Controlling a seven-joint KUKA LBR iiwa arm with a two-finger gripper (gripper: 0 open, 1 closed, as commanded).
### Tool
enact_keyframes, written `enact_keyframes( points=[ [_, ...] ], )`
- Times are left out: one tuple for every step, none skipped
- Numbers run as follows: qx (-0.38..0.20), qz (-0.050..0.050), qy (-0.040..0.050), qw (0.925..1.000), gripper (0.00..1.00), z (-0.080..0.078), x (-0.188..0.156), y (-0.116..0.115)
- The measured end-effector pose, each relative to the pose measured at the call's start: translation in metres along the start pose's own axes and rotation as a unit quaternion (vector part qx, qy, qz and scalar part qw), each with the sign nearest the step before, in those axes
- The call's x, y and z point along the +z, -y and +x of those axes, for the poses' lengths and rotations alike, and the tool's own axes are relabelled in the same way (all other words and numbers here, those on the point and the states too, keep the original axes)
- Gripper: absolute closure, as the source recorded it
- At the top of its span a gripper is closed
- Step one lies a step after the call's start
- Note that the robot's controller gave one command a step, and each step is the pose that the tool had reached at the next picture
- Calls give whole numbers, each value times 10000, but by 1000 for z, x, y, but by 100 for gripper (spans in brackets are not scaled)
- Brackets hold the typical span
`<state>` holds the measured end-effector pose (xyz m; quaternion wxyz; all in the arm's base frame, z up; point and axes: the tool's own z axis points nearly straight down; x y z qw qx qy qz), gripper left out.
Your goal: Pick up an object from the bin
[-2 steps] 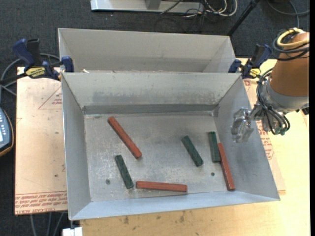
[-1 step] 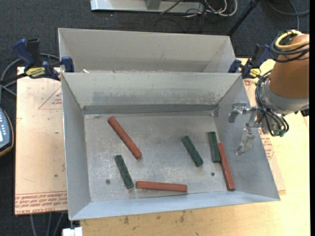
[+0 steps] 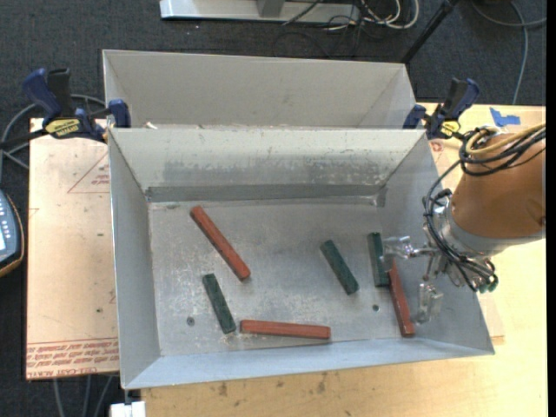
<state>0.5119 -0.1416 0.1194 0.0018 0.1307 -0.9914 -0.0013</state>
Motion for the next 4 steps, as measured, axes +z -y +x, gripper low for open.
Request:
enact_keyframes(
  points=[
    [-2116, 9, 17, 9774, 0, -42, 49, -21],
    [-3489, 27, 36, 9372, 0, -111, 48, -5],
    [-3489, 31, 17, 9372, 100, -112, 44, -4],
    [-3740, 50, 56, 9274, 100, -98, -85, -31]
  ],
)
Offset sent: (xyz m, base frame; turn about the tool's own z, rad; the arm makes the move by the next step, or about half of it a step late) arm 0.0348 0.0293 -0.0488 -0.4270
